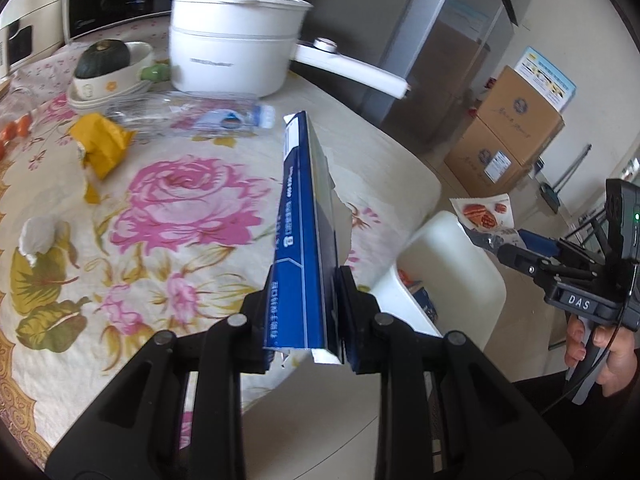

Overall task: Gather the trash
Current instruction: 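Carry both items over the bin while the left gripper opens to drop the box, then open the right gripper to drop the pecan packet into the bin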

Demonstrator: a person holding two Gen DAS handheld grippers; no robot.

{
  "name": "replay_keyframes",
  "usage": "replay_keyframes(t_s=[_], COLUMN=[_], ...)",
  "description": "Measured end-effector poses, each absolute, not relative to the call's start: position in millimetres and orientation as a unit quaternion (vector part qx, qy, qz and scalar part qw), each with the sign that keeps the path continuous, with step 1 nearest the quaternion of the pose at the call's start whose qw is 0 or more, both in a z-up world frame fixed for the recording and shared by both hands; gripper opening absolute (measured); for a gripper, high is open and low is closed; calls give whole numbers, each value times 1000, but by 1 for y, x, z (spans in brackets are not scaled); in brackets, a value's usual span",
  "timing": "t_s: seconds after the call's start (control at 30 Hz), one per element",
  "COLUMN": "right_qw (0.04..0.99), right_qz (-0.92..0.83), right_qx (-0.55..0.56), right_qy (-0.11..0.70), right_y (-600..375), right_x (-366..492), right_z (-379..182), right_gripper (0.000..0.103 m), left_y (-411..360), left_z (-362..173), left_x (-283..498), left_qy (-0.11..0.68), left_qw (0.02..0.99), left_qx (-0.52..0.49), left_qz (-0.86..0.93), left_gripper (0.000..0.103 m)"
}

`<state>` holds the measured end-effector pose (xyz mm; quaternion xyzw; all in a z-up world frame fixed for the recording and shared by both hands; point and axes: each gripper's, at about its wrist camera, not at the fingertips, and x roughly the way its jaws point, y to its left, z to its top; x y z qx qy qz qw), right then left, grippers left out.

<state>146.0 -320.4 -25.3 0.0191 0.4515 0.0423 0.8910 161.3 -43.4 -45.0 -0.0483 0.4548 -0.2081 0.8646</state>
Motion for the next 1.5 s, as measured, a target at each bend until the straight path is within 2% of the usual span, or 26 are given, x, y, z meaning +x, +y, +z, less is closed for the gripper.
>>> replay_keyframes(t_s=[0.57, 0.87, 0.97, 1.03, 1.1, 1.13, 1.23, 1.3, 1.5], right_qw=[869, 852, 850, 850, 850, 849, 848, 848, 849], right_qz=[-68, -96, -95, -94, -92, -91, -87, -86, -84], right_qx=[67, 81, 78, 74, 72, 70, 66, 65, 63], right_qy=[485, 509, 513, 514, 514, 515, 518, 519, 518], right_y=[-442, -473, -472, -471, -469, -468, -464, -462, -459], right_x=[100, 84, 85, 87, 89, 90, 93, 93, 95], right_z=[-48, -64, -65, -66, -68, -68, -70, -71, -70], right_gripper=[67, 67, 67, 67, 67, 67, 67, 67, 67], left_y=[-191, -234, -237, -236, -232, -229, -215, -208, -188], left_z=[-73, -98, -107, -109, -108, -106, -102, -100, -99], left_x=[149, 148, 150, 150, 153, 154, 160, 162, 155], left_qy=[488, 480, 480, 480, 477, 475, 482, 484, 478], left_qw=[808, 801, 800, 804, 811, 815, 820, 825, 836], left_qx=[19, 83, 96, 102, 105, 105, 99, 102, 115], left_qz=[-329, -348, -346, -335, -322, -313, -292, -272, -244], left_gripper=[29, 33, 41, 53, 77, 81, 86, 98, 102])
